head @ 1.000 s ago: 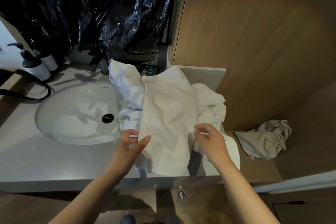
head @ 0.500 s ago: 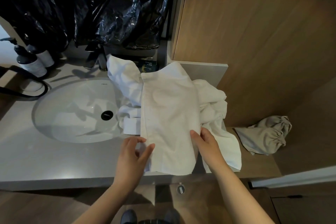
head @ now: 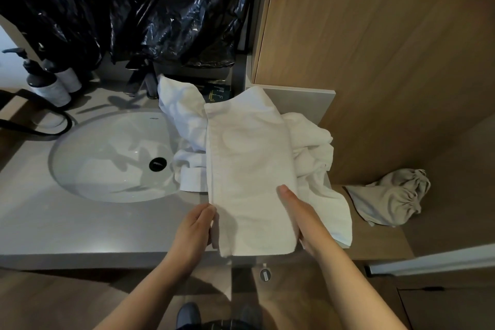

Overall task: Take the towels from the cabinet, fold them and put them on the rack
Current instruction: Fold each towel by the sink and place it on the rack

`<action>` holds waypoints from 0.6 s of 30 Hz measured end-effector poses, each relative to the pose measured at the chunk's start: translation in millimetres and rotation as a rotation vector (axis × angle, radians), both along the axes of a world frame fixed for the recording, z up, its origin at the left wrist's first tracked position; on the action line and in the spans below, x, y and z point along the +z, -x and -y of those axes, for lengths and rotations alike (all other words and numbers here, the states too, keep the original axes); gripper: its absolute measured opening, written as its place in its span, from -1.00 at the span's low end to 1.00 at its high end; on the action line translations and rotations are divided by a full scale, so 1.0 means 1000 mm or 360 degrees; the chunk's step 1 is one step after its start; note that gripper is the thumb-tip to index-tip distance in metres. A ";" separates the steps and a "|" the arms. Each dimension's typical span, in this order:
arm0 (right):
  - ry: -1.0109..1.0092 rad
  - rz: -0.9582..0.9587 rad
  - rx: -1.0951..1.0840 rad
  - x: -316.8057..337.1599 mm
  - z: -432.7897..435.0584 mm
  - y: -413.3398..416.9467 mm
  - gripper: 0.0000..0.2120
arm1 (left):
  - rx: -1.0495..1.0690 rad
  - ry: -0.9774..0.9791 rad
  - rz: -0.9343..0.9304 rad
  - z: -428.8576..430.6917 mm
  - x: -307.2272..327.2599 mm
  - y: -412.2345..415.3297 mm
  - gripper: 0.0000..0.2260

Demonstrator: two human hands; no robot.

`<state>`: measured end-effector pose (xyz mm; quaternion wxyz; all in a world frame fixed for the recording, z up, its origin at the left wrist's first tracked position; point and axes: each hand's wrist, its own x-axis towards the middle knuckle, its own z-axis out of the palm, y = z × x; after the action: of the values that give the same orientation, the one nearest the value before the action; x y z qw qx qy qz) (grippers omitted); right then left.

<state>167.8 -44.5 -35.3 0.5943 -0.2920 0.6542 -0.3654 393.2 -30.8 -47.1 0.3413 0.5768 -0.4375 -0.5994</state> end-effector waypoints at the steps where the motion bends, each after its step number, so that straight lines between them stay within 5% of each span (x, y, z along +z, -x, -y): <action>1: -0.0027 0.0202 -0.0028 -0.003 -0.001 0.000 -0.60 | 0.0005 -0.0005 -0.0043 0.001 0.001 -0.001 -0.75; 5: -0.0046 0.0347 0.0009 -0.006 -0.006 0.002 -0.56 | 0.0065 0.0106 0.0047 0.003 0.002 -0.011 -0.75; 11: 0.0220 -0.0815 0.0174 -0.007 0.001 0.014 -0.59 | -0.0027 0.0201 0.0424 0.010 -0.003 -0.022 -0.80; 18: 0.0552 -0.1319 -0.0024 0.013 0.016 0.014 -0.53 | -0.0019 0.0396 0.0752 0.045 0.006 -0.010 -0.87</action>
<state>153.4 -60.7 -22.3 0.2216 -0.5043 0.7683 -0.3261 403.2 -75.9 -40.9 0.2945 0.6519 -0.5788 -0.3916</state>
